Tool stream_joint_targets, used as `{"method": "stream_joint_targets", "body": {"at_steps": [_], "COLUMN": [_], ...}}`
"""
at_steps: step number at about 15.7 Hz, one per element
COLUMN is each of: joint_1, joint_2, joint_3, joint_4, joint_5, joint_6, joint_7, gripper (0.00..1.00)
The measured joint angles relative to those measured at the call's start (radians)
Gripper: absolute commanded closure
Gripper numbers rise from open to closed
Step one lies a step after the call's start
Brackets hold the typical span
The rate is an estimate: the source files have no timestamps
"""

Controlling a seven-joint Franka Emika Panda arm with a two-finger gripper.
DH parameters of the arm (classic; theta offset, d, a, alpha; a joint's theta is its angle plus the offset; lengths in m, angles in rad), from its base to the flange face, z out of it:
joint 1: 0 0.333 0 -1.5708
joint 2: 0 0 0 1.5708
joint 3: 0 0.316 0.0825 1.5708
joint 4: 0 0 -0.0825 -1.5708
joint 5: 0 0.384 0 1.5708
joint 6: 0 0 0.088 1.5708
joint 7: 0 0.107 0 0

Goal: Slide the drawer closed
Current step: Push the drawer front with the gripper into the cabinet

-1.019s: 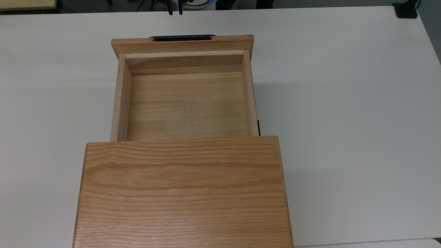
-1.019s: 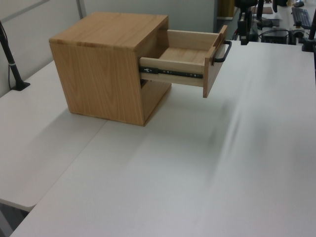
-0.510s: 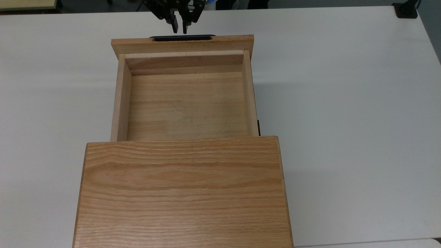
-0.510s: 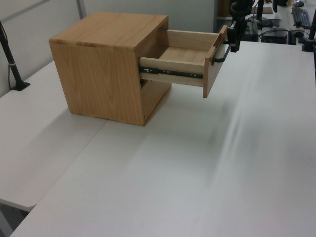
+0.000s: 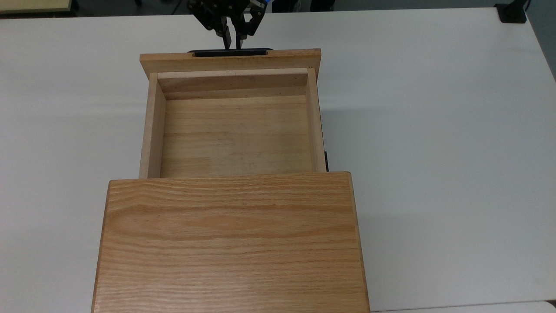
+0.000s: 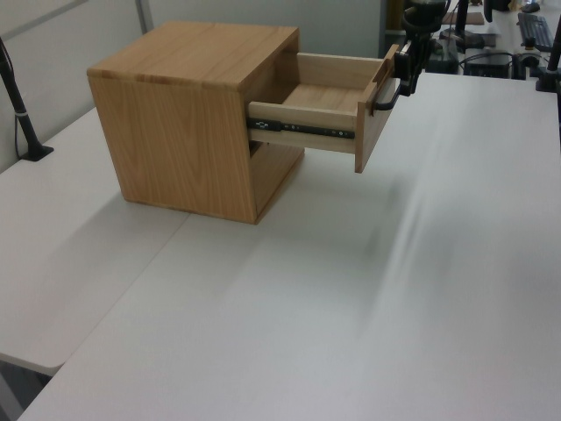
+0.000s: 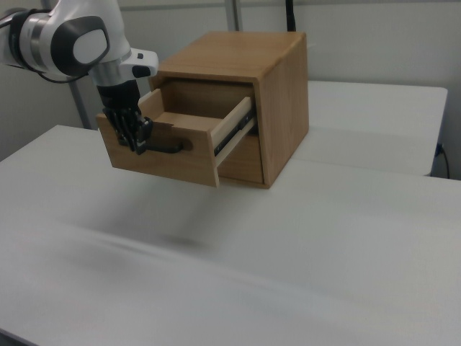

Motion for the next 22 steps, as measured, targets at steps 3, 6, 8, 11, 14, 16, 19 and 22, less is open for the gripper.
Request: {"method": "stream_joint_targets", "body": {"at_steps": [3, 6, 8, 11, 14, 16, 19, 22], "joint_1": [0.0, 0.0, 0.0, 0.0, 0.0, 0.0, 0.0, 0.0], "joint_2": [0.001, 0.016, 0.032, 0.051, 0.068, 0.088, 0.141, 0.217], "joint_3": [0.0, 0.0, 0.0, 0.0, 0.0, 0.0, 0.0, 0.0], "joint_4": [-0.004, -0.005, -0.004, -0.001, 0.003, 0.017, 0.066, 0.146], "joint_5": [0.0, -0.004, -0.005, -0.012, -0.017, -0.022, -0.052, -0.067], "joint_6": [0.034, 0.106, 0.152, 0.186, 0.198, 0.227, 0.261, 0.272], "joint_7": [0.012, 0.052, 0.061, 0.063, 0.071, 0.111, 0.164, 0.198], "gripper": [0.79, 0.79, 0.79, 0.81, 0.81, 0.81, 0.81, 0.81]}}
